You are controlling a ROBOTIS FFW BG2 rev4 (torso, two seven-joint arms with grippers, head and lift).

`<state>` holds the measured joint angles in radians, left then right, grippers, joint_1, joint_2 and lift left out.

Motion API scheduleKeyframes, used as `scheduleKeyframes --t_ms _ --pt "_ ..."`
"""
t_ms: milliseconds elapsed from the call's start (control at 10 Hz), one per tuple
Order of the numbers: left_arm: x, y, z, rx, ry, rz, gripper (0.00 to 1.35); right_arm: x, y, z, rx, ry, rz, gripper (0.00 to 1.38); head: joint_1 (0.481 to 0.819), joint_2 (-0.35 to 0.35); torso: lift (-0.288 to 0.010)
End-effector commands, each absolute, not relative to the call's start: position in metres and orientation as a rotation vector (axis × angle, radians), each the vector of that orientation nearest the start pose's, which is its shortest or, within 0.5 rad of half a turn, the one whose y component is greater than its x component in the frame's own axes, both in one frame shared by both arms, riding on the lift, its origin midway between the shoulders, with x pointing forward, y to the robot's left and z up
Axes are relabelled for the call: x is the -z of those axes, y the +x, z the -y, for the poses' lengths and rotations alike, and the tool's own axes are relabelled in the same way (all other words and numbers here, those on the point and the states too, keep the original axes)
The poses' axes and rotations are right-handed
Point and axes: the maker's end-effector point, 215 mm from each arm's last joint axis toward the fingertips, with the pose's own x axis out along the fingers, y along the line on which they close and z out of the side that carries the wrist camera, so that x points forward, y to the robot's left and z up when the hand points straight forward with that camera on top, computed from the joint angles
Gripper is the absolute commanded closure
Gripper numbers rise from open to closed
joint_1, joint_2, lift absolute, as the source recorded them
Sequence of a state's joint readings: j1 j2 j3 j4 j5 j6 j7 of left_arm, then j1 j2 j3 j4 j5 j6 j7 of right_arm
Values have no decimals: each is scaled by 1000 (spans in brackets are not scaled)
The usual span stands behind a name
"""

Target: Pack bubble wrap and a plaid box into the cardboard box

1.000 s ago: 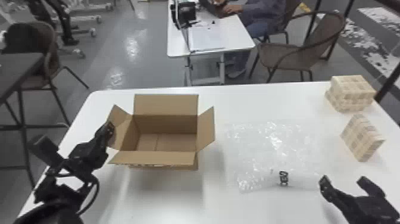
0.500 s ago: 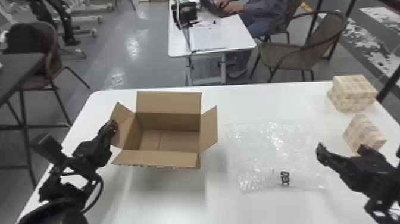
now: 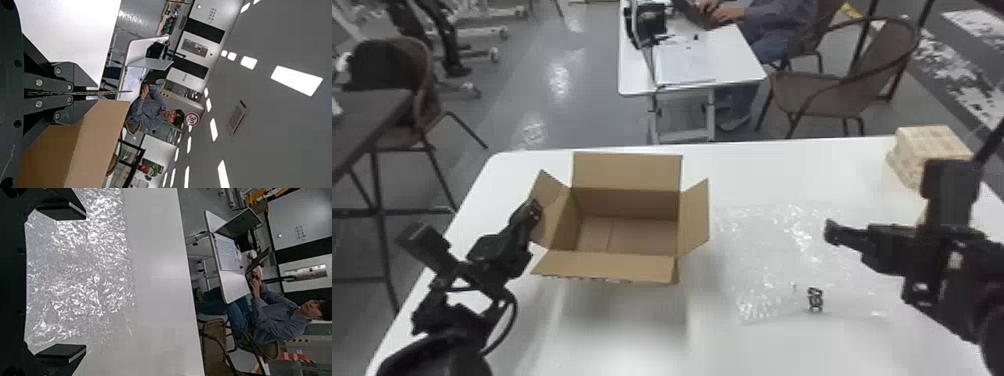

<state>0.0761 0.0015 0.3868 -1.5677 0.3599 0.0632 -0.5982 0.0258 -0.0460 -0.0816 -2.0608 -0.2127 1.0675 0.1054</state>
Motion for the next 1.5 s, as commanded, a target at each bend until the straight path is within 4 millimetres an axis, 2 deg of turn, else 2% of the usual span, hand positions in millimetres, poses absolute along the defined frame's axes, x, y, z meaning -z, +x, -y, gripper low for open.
scheduleKeyframes --t_ms 0,100,300,500,700,1000,1200,1300,1400 --pt "357 539 -321 217 -361 40 1219 398 532 186 -218 180 -696 111 695 118 -110" --pt "356 539 -319 220 -366 41 1219 399 538 173 -253 188 -720 111 695 132 -110" --pt "359 539 -317 223 -369 35 1219 410 537 173 -251 150 -827 107 695 147 -110" --pt "359 540 -309 236 -372 31 1219 431 532 168 -275 105 -952 107 695 147 -110" --pt "357 542 -305 242 -374 33 1219 439 538 165 -276 79 -974 107 695 145 -110" --pt "359 540 -305 240 -382 32 1219 473 539 163 -263 88 -1015 107 695 144 -110" --pt "358 541 -303 245 -383 35 1219 484 541 160 -262 84 -1012 136 695 146 -110" --pt "358 541 -302 246 -384 36 1219 486 541 160 -262 84 -1016 277 695 147 -110" --pt "359 540 -302 246 -384 34 1219 486 540 161 -262 86 -1021 515 695 146 -110"
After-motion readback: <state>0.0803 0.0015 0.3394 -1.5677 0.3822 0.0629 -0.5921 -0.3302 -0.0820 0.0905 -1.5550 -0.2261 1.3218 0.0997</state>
